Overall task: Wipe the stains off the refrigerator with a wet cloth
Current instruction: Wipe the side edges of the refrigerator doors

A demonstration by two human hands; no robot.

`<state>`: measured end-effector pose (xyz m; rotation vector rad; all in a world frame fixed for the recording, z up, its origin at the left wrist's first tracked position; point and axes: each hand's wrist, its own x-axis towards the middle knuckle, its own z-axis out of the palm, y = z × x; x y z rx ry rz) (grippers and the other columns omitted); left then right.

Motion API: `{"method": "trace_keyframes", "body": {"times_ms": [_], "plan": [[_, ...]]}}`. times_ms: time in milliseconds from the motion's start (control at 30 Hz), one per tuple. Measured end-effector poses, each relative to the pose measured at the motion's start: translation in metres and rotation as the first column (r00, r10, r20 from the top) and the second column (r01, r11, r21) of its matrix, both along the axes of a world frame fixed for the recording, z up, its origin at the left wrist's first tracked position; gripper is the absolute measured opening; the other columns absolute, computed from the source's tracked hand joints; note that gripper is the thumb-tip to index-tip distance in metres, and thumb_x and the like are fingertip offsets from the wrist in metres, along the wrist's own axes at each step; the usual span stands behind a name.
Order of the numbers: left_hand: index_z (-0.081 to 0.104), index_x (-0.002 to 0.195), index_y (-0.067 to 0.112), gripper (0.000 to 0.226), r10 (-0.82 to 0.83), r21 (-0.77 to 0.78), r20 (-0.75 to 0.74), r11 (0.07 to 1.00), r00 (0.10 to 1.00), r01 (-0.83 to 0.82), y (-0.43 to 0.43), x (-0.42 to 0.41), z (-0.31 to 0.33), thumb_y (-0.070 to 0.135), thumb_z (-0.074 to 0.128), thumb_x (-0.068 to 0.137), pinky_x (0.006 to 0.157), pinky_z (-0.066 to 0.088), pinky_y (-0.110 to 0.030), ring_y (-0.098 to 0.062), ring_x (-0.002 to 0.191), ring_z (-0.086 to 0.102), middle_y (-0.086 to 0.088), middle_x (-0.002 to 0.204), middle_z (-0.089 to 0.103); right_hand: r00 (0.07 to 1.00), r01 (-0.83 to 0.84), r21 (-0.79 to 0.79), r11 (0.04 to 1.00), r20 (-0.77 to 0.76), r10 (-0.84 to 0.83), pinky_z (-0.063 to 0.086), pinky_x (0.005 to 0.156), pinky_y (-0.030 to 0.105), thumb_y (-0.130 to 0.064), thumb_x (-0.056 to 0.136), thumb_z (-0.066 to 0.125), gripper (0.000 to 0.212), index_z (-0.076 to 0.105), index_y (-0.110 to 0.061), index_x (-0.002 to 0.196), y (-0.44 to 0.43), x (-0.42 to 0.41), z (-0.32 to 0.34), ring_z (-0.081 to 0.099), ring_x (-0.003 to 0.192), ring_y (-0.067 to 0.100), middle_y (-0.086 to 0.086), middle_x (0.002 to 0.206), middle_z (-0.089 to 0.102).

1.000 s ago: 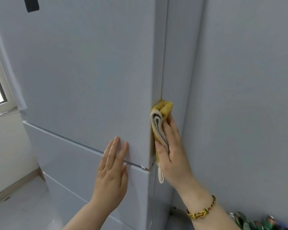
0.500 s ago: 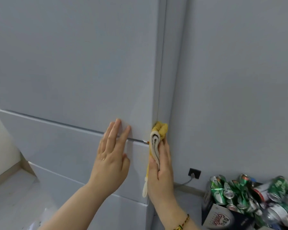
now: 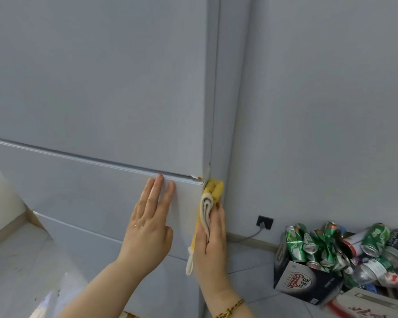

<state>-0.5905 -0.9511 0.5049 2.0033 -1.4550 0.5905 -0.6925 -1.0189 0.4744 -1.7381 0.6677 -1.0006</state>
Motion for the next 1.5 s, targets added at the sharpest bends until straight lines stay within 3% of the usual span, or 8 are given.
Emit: {"method": "trace_keyframes", "body": {"times_ms": [167,433,633,800,967,1233,1400,1500], "plan": [[-0.004,0.146,0.024,0.085,-0.002,0.027,-0.014,1.000,1.000,0.003,0.000,0.000,0.000,0.013,0.027,0.068,0.110,0.000,-0.016,-0.006,0.141,-0.013,0.012,0.153,-0.017,0.992,0.036,0.172,0.984,-0.124,-0.014,0.011,0.089,-0.012,-0.008,0.096,0.035,0.048,0.012,-0.042,0.122,0.005,-0.009,-0.045,0.022,0.131,-0.005,-0.022,0.136,0.019],[-0.004,0.146,0.026,0.085,-0.028,0.034,-0.048,0.999,0.998,0.030,-0.003,0.000,0.000,0.015,0.030,0.069,0.111,-0.003,-0.015,-0.006,0.140,-0.014,0.014,0.152,-0.018,0.990,0.062,-0.016,0.998,0.127,-0.060,0.014,0.100,-0.004,-0.021,0.090,0.035,0.046,0.021,-0.048,0.123,-0.002,0.008,0.014,0.015,0.126,-0.025,-0.029,0.140,0.018],[0.004,0.144,0.038,0.077,-0.111,0.006,-0.111,0.994,0.988,0.112,0.006,0.004,0.003,0.016,0.029,0.074,0.108,0.001,-0.011,0.003,0.138,-0.011,0.026,0.150,-0.014,0.993,0.076,0.131,0.988,-0.096,-0.063,0.019,0.096,-0.005,-0.007,0.095,0.035,0.044,0.023,-0.044,0.116,-0.005,-0.009,-0.026,0.031,0.132,0.004,-0.020,0.130,0.030],[0.001,0.144,0.039,0.078,-0.123,0.024,-0.124,0.992,0.985,0.127,0.008,0.005,0.004,0.016,0.029,0.076,0.109,0.000,-0.009,0.003,0.139,-0.010,0.026,0.150,-0.013,0.934,0.317,-0.274,0.908,0.253,-0.250,0.020,0.110,0.010,-0.016,0.092,0.033,0.045,0.038,-0.041,0.128,0.001,0.019,0.034,0.017,0.134,-0.011,-0.014,0.145,0.027],[0.010,0.143,0.035,0.074,-0.127,0.044,-0.110,0.990,0.986,0.132,0.011,0.011,0.006,0.016,0.030,0.075,0.110,0.000,-0.010,0.002,0.139,-0.008,0.024,0.151,-0.012,0.885,0.434,-0.714,0.550,0.227,-0.406,0.018,0.113,0.030,-0.020,0.100,0.019,0.034,0.023,-0.025,0.134,-0.014,0.031,0.035,0.029,0.128,0.033,0.014,0.139,0.025],[0.013,0.140,0.028,0.071,-0.056,0.056,-0.128,0.996,0.990,0.063,0.007,0.007,0.007,0.017,0.028,0.072,0.109,-0.003,-0.011,0.004,0.138,-0.014,0.016,0.153,-0.007,0.920,0.329,-0.682,0.653,0.075,-0.385,0.058,0.065,0.027,-0.009,0.081,0.038,0.051,0.038,-0.025,0.130,-0.021,0.002,0.014,0.056,0.107,0.024,0.010,0.134,0.043],[0.011,0.141,0.033,0.075,-0.048,0.045,-0.150,0.997,0.988,0.055,0.008,0.002,0.006,0.017,0.027,0.070,0.108,-0.002,-0.011,0.004,0.138,-0.014,0.009,0.152,0.003,0.913,0.406,-0.630,0.662,0.241,-0.330,0.042,0.099,0.017,-0.003,0.086,0.032,0.053,0.033,-0.031,0.131,-0.011,-0.012,0.024,0.029,0.135,0.008,0.009,0.139,0.031],[0.011,0.140,0.031,0.075,-0.048,0.048,-0.144,0.997,0.988,0.056,0.007,0.002,0.006,0.018,0.028,0.069,0.109,-0.003,-0.009,0.005,0.138,-0.014,0.008,0.152,0.005,0.924,0.356,-0.738,0.573,0.187,-0.334,0.043,0.096,0.035,-0.014,0.099,0.014,0.040,0.033,-0.028,0.131,-0.012,0.006,0.039,0.030,0.130,0.026,0.014,0.138,0.026]]}}
